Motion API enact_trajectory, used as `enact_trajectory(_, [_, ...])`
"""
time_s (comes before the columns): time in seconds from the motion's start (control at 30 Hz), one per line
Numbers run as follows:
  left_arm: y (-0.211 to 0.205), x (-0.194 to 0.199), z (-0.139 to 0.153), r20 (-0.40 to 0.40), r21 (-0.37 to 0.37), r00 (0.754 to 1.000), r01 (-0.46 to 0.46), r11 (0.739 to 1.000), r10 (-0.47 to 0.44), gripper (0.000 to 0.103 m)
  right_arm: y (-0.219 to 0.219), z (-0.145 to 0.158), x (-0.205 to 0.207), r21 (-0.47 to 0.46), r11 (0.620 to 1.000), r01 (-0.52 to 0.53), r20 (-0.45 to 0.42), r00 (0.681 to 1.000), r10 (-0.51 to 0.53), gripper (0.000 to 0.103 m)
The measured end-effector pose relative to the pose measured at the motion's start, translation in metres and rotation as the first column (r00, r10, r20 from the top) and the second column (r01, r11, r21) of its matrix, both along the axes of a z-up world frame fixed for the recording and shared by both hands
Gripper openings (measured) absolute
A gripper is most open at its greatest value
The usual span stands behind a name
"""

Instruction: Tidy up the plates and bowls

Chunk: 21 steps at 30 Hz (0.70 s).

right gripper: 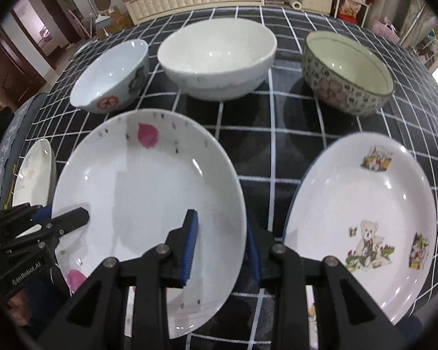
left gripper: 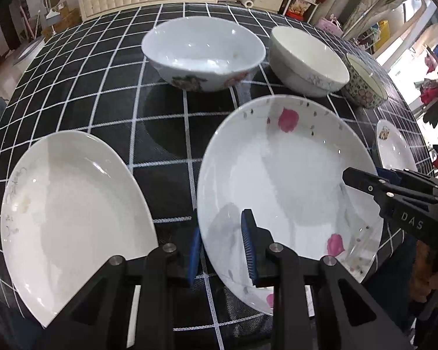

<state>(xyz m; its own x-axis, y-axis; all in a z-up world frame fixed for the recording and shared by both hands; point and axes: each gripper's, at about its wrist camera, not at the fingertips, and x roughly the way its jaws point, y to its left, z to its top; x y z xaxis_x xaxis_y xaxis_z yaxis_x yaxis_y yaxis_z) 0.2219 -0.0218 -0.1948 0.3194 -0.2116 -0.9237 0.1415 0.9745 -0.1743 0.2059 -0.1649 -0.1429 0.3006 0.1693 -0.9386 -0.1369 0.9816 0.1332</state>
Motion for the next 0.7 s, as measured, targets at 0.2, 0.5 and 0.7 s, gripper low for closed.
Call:
enact_trajectory(0.2, [-0.001, -0.001, -0.004, -0.015, -0.008, 1.000, -0.017, 1.000, 0.017, 0.024, 0.001, -0.002, -0.005, -0.002, 1.000, 0.012, 0.004, 1.000, -0.012, 0.036])
enact_trajectory(0.5, [-0.006, -0.008, 0.001, -0.014, 0.016, 1.000, -0.023, 1.000, 0.023, 0.024, 0.004, 0.004, -0.010, 0.001, 0.999, 0.034, 0.024, 0.999, -0.034, 0.036])
enact_trajectory(0.7, [-0.001, -0.013, 0.013, 0.018, 0.022, 0.999, -0.033, 0.999, 0.033, 0.024, 0.005, 0.016, -0.014, 0.012, 0.999, 0.033, 0.058, 0.998, -0.033, 0.036])
